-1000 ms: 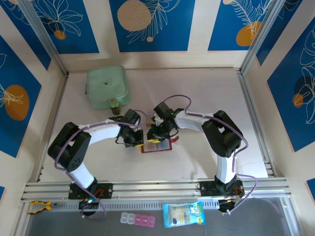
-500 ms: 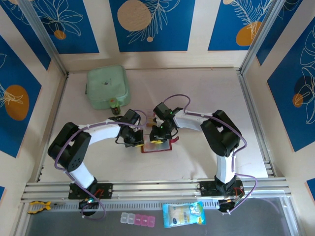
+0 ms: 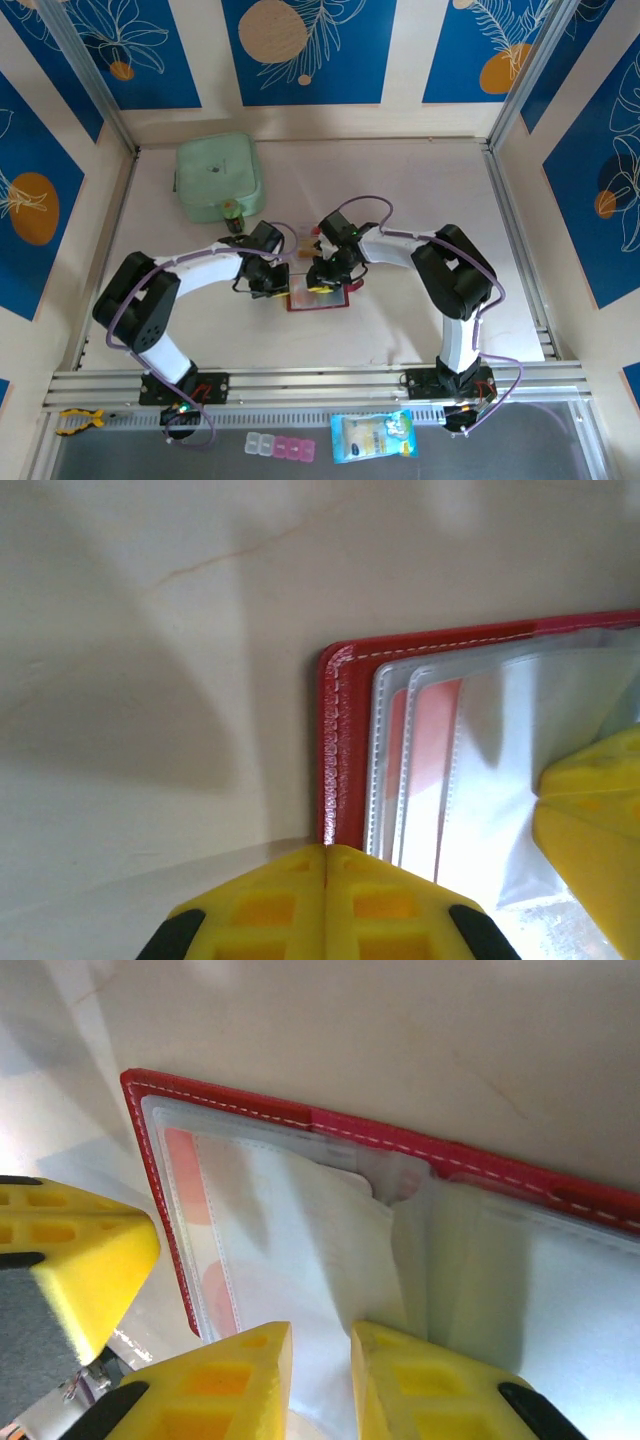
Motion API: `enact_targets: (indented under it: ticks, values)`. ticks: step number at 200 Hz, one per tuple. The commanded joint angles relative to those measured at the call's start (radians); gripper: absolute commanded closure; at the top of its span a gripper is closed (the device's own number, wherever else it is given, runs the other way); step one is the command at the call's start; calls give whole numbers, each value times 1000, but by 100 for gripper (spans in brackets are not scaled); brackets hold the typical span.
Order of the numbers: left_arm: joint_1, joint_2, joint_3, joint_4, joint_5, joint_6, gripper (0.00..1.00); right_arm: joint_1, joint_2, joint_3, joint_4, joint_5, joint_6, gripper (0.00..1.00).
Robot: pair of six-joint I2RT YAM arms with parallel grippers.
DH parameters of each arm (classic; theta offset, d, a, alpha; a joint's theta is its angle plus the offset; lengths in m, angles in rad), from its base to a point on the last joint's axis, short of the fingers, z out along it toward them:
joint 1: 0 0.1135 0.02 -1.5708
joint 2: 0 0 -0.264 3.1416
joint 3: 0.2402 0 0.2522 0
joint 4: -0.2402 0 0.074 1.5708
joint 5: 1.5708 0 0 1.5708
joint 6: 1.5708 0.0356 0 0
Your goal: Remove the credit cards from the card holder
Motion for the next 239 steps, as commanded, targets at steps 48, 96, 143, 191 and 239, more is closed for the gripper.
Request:
enact_targets:
  ticks: [48, 96, 143, 191, 239]
  values:
    - [-10, -18, 30, 62, 56, -44, 89, -43, -42, -114, 135, -92, 46, 79]
    - [-25, 14, 27, 119, 93, -73, 74, -60, -58, -165, 218, -136, 56, 79]
    - [-38, 58, 35, 149, 121, -86, 71, -71, -58, -194, 261, -168, 65, 80]
    - [-48, 83, 43, 157, 133, -95, 76, -73, -57, -205, 275, -174, 68, 80]
    - [-55, 100, 46, 178, 148, -110, 77, -74, -62, -218, 288, -180, 74, 80]
